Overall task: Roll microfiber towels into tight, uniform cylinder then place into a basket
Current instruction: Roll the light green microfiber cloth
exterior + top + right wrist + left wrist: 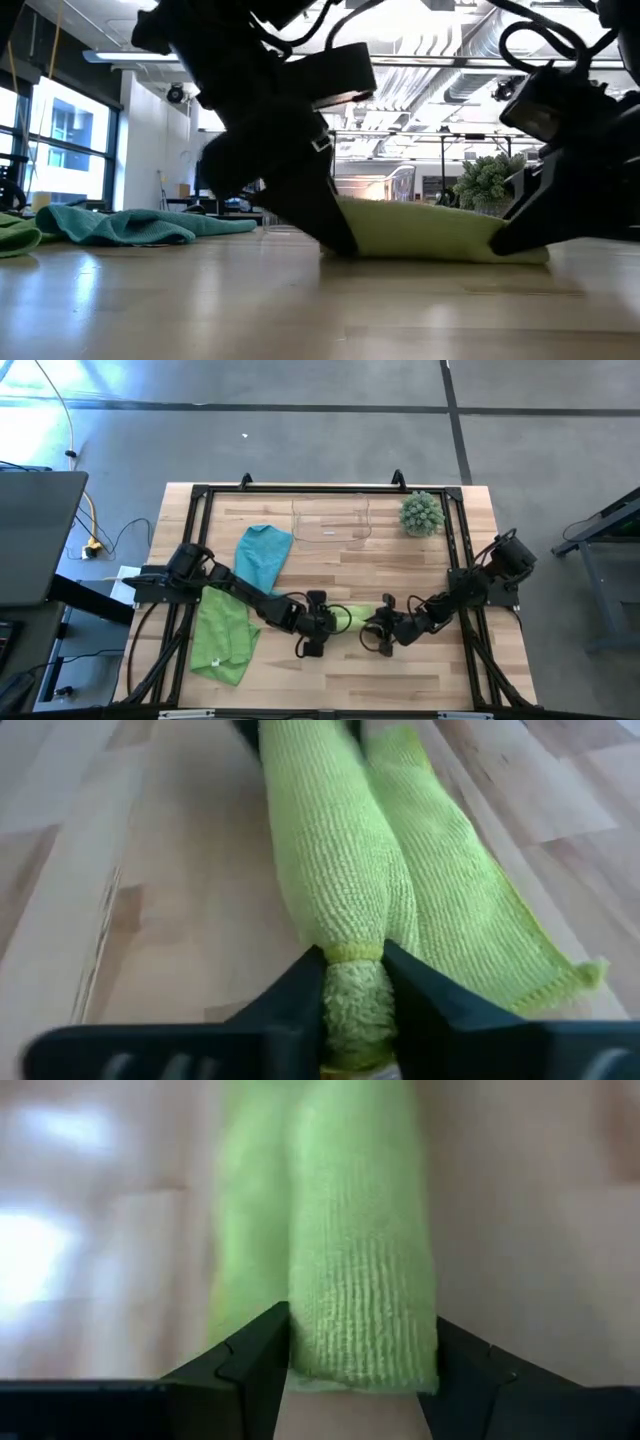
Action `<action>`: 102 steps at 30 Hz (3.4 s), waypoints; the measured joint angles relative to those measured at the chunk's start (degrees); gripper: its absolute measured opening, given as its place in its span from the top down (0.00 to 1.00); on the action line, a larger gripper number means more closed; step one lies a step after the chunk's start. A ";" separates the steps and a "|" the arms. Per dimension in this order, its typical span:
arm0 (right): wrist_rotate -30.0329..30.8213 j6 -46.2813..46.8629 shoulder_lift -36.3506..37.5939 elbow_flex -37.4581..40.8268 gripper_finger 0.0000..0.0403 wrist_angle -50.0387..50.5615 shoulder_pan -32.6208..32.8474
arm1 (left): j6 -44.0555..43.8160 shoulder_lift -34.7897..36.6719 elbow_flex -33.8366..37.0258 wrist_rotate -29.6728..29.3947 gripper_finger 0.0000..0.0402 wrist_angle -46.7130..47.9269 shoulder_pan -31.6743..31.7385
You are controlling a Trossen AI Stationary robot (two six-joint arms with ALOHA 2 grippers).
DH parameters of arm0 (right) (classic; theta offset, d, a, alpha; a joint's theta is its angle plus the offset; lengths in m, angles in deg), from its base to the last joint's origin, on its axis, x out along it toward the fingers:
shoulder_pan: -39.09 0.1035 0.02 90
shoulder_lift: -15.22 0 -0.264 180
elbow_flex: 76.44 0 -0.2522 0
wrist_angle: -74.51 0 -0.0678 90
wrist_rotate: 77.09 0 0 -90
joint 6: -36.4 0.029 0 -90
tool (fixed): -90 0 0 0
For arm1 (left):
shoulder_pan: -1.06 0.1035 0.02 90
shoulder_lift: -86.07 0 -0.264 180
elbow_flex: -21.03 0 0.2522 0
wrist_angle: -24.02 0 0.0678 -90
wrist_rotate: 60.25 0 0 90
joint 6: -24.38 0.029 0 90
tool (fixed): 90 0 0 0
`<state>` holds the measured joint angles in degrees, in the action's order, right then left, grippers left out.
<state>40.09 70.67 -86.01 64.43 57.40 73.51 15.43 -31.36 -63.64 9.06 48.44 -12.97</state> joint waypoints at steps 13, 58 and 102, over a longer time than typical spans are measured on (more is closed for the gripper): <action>-20.76 11.90 0.21 -0.04 0.98 -3.58 -6.01 | 1.24 5.96 -0.17 -15.07 0.55 10.71 -4.59; -23.20 -0.35 21.91 0.57 0.60 12.57 -3.97 | -4.31 -3.01 -0.44 2.93 0.63 -3.69 -2.46; -2.39 7.05 -0.82 -9.14 0.76 14.01 -1.55 | -11.50 2.32 -0.04 2.08 0.63 -2.25 -2.52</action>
<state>37.70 77.72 -86.83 55.30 71.40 71.96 3.93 -29.05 -63.69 11.14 46.19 -15.50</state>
